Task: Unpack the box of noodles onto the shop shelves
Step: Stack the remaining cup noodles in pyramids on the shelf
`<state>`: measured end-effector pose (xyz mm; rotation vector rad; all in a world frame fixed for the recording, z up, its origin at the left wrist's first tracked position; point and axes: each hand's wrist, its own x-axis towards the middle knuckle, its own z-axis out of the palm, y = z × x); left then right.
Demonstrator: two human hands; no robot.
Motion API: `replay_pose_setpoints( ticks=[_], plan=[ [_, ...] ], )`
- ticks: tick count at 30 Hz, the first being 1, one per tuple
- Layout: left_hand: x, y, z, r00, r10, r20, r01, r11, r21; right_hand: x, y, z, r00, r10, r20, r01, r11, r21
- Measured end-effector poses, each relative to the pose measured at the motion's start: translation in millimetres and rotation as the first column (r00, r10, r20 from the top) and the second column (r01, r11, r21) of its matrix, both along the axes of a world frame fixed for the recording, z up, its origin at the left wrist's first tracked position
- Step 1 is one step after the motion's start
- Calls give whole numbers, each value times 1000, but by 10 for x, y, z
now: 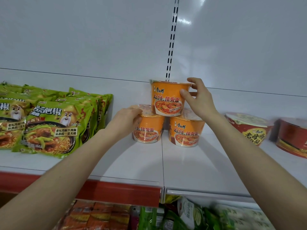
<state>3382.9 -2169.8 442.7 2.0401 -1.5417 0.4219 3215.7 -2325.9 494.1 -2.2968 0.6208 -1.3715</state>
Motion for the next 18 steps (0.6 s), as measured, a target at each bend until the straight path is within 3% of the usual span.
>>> replay_pose_setpoints(
  ticks=[5, 14, 18],
  plan=[
    [28, 16, 29, 999, 40, -17, -40, 999, -5, 22, 6, 16, 998, 25, -58, -25, 1000, -5],
    [33, 9, 45, 999, 14, -46, -15, 1000, -18, -22, -97, 68, 984, 165, -68, -152, 974, 171],
    [48, 12, 53, 999, -14, -52, 12, 999, -33, 3, -82, 76, 991, 115, -70, -104, 985, 136]
  ],
)
